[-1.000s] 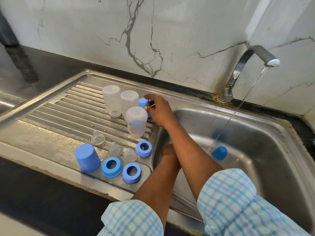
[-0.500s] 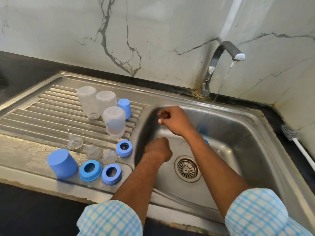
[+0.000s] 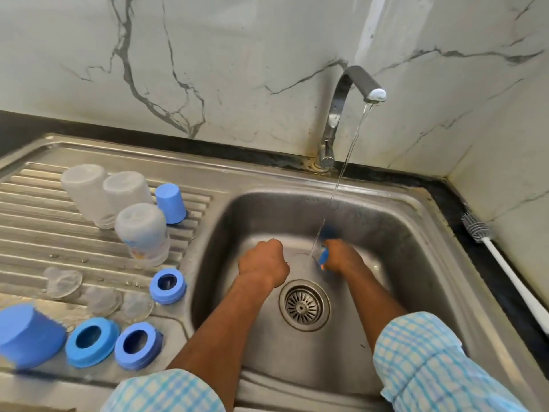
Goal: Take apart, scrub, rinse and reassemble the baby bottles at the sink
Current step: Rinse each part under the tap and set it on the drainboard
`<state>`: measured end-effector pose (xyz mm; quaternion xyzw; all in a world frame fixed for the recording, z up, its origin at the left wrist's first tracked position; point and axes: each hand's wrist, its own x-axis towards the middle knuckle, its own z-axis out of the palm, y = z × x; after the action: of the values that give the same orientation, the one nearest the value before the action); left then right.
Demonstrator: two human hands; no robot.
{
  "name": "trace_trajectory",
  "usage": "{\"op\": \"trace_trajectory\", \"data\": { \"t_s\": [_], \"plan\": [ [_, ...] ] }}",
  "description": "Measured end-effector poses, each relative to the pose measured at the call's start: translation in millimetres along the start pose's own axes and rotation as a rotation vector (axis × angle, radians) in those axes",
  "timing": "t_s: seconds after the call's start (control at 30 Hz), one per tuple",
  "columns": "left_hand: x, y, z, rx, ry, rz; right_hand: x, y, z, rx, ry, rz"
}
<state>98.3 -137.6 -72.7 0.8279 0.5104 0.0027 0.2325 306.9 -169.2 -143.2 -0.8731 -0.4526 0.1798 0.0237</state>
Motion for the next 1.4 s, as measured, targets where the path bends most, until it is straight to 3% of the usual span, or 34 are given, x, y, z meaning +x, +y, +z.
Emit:
{"op": "trace_trajectory", "data": {
  "t_s": [0.07, 0.13, 0.23, 0.3, 0.47, 0.57, 0.67, 0.83, 1.0, 1.17, 1.23, 1.33, 1.4],
  "plan": [
    [5.0, 0.5, 0.2, -0.012, 0.02, 0.011, 2.6, 2.0, 5.9, 0.052, 0.04, 0.027],
    [11.5, 3.0, 0.3, -0.019, 0.037, 0.021, 6.1, 4.9, 7.2, 0.295, 0.095, 0.099],
    [20.9, 12.4, 4.0, -0.053, 0.054, 0.04, -2.0, 5.3, -4.4, 1.023, 0.119, 0.265],
    [25.4, 20.8, 9.7, -0.115, 0.026, 0.063, -17.0, 2.5, -12.8, 1.381, 0.031, 0.27],
    [37.5, 39.5, 24.0, -0.486, -0.114, 0.171, -32.4, -7.7, -30.7, 1.51, 0.044, 0.069],
    [40.4, 48.9, 24.7, -0.747, -0.052, 0.219, -37.5, -13.8, -38.6, 1.557, 0.037, 0.004],
    [46.5, 50.8, 21.7, -0.856, 0.096, 0.2, -39.6, -11.2, -44.8, 1.479, 0.023, -0.042],
    [50.6, 43.8, 16.3, -0.719, 0.242, 0.254, -44.4, -14.0, -63.1, 1.309, 0.085, -0.04],
    [50.4, 42.7, 11.5, -0.532, 0.295, 0.4, -40.2, -24.6, -75.9, 0.9, 0.401, -0.043],
    [49.9, 42.4, 9.9, -0.329, 0.318, 0.525, -39.8, -31.3, -76.1, 0.517, 0.358, -0.071],
    [48.8, 41.9, 10.9, -0.291, 0.295, 0.572, -41.7, -36.1, -74.3, 0.327, 0.418, -0.066],
    [49.0, 41.2, 10.6, -0.281, 0.286, 0.611, -42.8, -42.6, -75.8, 0.252, 0.531, -0.013],
    [50.8, 40.1, 9.1, -0.275, 0.297, 0.6, -40.3, -44.4, -77.0, 0.254, 0.518, -0.027]
  ]
}}
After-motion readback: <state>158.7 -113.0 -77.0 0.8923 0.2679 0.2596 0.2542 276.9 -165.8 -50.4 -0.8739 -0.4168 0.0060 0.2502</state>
